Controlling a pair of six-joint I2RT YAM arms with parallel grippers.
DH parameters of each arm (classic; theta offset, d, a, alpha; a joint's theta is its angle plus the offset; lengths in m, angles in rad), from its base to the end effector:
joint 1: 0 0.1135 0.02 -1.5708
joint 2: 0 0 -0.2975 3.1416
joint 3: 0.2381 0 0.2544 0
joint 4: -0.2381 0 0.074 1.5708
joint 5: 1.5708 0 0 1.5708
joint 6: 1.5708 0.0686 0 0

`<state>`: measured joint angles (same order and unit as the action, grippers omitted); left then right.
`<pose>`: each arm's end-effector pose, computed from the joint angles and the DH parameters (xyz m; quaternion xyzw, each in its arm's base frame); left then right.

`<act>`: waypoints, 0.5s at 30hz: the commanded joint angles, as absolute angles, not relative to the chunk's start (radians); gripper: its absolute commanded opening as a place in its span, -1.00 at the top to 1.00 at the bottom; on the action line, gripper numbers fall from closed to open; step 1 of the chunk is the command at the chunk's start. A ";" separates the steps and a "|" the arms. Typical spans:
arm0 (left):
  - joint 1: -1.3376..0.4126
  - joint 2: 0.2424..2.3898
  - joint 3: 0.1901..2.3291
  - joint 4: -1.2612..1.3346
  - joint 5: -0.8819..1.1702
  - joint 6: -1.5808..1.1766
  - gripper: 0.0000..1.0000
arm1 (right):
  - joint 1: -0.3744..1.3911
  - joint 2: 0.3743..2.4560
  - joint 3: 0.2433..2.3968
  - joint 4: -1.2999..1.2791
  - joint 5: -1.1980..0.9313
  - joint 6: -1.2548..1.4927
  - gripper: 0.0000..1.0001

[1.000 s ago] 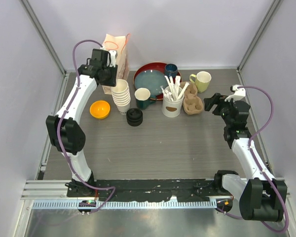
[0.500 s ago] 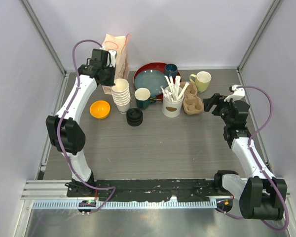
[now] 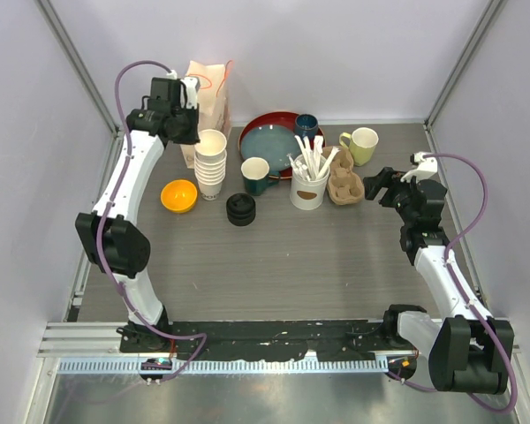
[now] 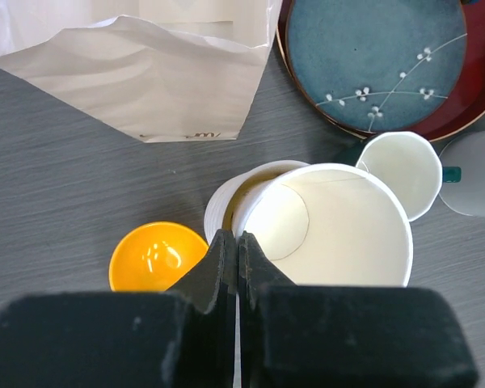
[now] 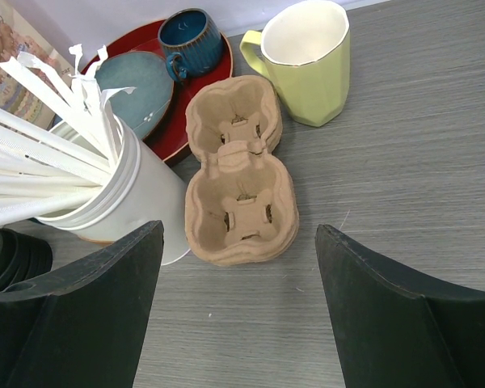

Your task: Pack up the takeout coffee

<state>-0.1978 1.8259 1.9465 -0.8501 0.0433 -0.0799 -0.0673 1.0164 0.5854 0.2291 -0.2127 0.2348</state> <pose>0.4304 -0.0893 0.3957 0.0626 0.9105 -0.0761 0.4016 0.2517 -0.0024 0.2894 0.0496 0.7717 0.1345 0.6196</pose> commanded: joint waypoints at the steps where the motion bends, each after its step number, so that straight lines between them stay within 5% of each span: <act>1: -0.176 1.812 1.983 -0.853 0.115 -0.117 1.00 | -0.061 1.006 0.623 0.245 -0.229 0.221 -0.62; 15: -0.161 1.732 2.105 -0.845 0.028 -0.092 1.00 | -0.054 1.008 0.637 0.241 -0.252 0.218 -0.62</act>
<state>-0.1650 1.8137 2.0407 -0.8551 0.0463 -0.1143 -0.0608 1.0164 0.5858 0.2146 -0.2306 0.2344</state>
